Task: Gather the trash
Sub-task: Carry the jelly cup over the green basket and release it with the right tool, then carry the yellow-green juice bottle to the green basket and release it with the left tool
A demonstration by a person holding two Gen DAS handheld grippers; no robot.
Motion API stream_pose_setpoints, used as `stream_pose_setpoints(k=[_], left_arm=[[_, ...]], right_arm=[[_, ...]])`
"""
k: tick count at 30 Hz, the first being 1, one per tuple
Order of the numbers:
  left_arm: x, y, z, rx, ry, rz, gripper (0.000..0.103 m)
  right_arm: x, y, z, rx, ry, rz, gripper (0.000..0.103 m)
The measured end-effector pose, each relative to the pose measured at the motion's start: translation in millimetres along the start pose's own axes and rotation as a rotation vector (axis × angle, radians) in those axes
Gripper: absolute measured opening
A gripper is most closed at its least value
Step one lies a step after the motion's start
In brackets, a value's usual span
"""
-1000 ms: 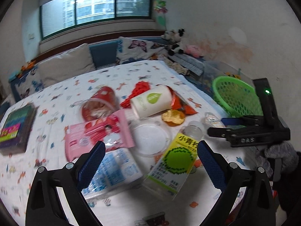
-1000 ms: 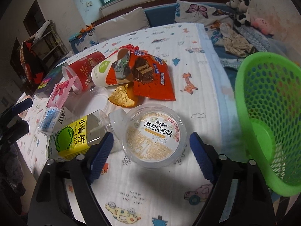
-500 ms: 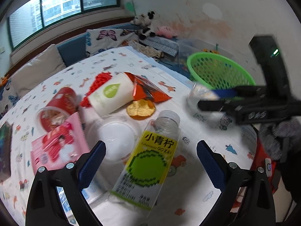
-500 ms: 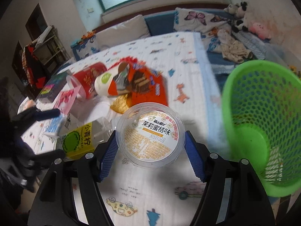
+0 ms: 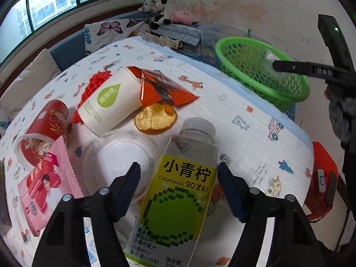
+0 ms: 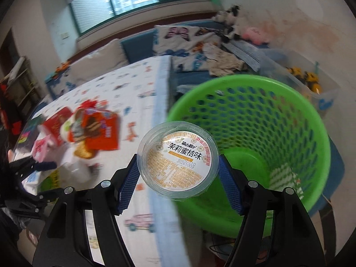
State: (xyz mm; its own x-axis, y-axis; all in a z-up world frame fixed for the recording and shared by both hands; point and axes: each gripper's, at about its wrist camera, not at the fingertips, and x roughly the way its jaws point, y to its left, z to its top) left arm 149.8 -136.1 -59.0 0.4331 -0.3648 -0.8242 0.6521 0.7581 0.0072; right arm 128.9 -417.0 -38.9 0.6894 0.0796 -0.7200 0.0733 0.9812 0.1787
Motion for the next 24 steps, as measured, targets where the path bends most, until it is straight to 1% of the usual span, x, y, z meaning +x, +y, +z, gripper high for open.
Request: stream_pose_setpoints(k=[1,2,3,7,11,14,15,17,21,24], left_arm=[[1.3,-1.4,-0.2,0.008,0.003,-0.004,0.065],[1.6,-3.1,-0.4,0.016,0.003,-0.006,0.060],[1.5,-4.6,-0.5,0.022,0.002,-0.009,0.059],[0.2,-10.0,-1.0,0.044,-0.006,0.011,0.057],[-8.0,-9.0,1.7,0.022,-0.019,0.004,0.056],[-22.2,-9.0,7.6,0.007,-0.051,-0.008,0.056],[-26.5,-9.6,10.2,0.006,-0.063,-0.009,0.056],[-36.1,-11.1,18.3,0.000,-0.090,-0.021,0.056],[-44.9,-17.6,39.3,-0.012,-0.133,-0.055,0.056],[-43.3,-27.2,57.0,-0.004,-0.148,-0.073,0.056]], right_arm=[[2.3,-6.3,-0.2,0.008,0.004,-0.017,0.069],[4.4,-11.2,-0.3,0.015,0.011,-0.026,0.069],[7.7,-18.0,-0.9,0.029,0.020,-0.037,0.069],[20.6,-32.5,-2.3,0.051,0.059,-0.066,0.070],[29.4,-42.6,-6.2,0.066,0.085,-0.077,0.070],[32.9,-46.9,-7.5,0.084,0.093,-0.073,0.071],[32.9,-49.1,-8.4,0.090,0.095,-0.070,0.072],[30.9,-51.0,-8.7,0.097,0.092,-0.068,0.076],[21.7,-55.3,-8.0,0.103,0.074,-0.074,0.077],[9.0,-57.7,-7.2,0.108,0.052,-0.073,0.077]])
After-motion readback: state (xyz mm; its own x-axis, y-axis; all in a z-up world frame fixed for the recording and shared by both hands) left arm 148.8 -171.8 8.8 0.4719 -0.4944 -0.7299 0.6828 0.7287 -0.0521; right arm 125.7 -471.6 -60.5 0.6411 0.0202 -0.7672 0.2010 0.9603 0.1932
